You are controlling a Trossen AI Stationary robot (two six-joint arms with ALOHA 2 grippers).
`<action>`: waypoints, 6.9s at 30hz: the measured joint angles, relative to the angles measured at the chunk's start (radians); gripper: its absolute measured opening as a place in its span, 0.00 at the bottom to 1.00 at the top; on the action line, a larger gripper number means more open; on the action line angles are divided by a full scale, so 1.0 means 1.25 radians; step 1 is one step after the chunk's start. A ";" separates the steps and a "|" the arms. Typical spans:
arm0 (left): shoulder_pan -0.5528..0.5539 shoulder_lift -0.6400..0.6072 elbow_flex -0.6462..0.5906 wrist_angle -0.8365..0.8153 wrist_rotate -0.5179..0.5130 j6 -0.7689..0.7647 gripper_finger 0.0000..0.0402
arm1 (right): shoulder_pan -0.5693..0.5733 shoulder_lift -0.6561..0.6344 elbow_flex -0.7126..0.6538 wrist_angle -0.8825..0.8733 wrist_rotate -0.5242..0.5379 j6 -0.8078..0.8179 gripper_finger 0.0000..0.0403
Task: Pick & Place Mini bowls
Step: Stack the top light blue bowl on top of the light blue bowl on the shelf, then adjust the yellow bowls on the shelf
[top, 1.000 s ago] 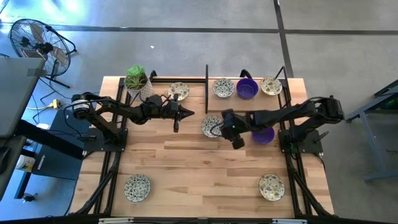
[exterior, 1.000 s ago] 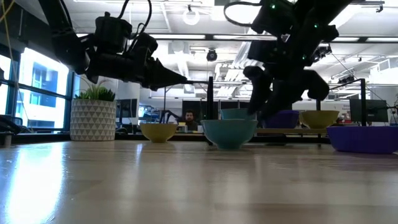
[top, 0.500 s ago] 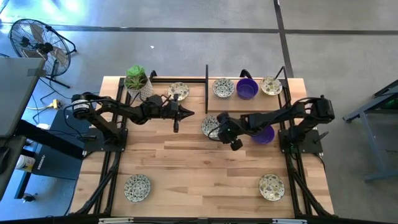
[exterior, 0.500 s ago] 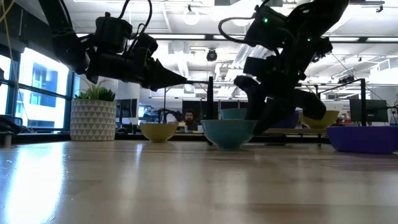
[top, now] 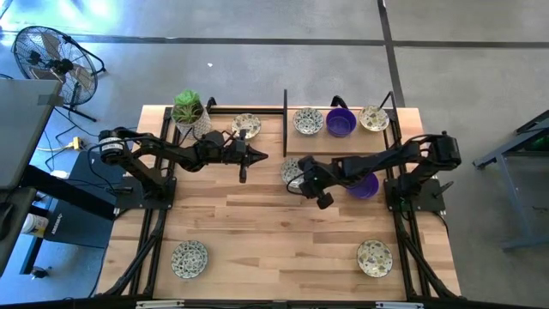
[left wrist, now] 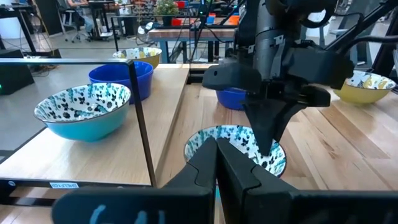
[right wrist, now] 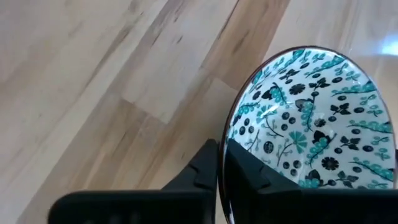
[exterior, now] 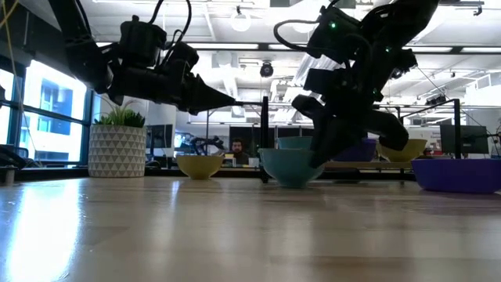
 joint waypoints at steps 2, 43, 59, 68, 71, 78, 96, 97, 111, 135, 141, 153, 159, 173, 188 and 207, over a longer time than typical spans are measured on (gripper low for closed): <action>0.000 0.000 0.000 -0.002 0.000 0.000 0.00 | 0.000 -0.013 0.000 -0.002 -0.006 0.012 0.04; 0.000 0.000 0.000 -0.011 0.000 -0.002 0.00 | -0.225 -0.310 0.165 -0.319 0.040 0.126 0.02; 0.000 0.000 0.000 -0.013 0.001 -0.008 0.00 | -0.361 -0.059 0.339 -0.386 -0.003 -0.004 0.03; 0.000 0.000 0.000 -0.020 0.001 -0.008 0.00 | -0.414 0.007 0.349 -0.381 -0.023 -0.048 0.03; 0.000 0.000 0.000 -0.019 0.001 -0.008 0.00 | -0.417 0.024 0.349 -0.378 -0.025 -0.055 0.03; 0.000 0.000 0.000 -0.018 0.001 -0.007 0.00 | -0.417 0.052 0.349 -0.377 -0.028 -0.070 0.03; 0.000 0.000 0.000 -0.024 0.002 -0.007 0.00 | -0.424 0.076 0.349 -0.373 -0.021 -0.072 0.03; 0.000 0.000 0.000 -0.024 0.002 -0.007 0.00 | -0.424 0.076 0.349 -0.373 -0.022 -0.072 0.04; 0.000 0.000 0.000 -0.030 0.002 -0.007 0.00 | -0.420 0.039 0.349 -0.350 -0.024 -0.046 0.29; 0.000 0.000 0.000 -0.030 0.015 -0.012 0.00 | -0.429 0.006 0.347 -0.382 -0.086 0.007 0.05; 0.000 0.000 0.000 -0.030 0.021 -0.018 0.00 | -0.438 0.007 0.309 -0.343 -0.097 0.008 0.01; 0.000 0.000 0.000 -0.030 0.022 -0.018 0.00 | -0.437 -0.118 0.308 -0.401 -0.077 0.060 0.02; 0.000 0.000 0.000 -0.030 0.029 -0.018 0.00 | -0.458 -0.195 0.309 -0.579 0.049 0.152 0.03; 0.000 0.000 0.000 -0.036 0.042 -0.019 0.00 | -0.628 -0.259 0.132 -0.609 0.202 0.314 0.20; 0.000 0.000 0.000 -0.036 0.041 -0.019 0.00 | -0.746 -0.256 0.042 -0.513 0.143 0.249 0.37; 0.000 0.000 0.000 -0.036 0.054 -0.019 0.00 | -0.746 -0.256 0.035 -0.482 0.105 0.229 0.17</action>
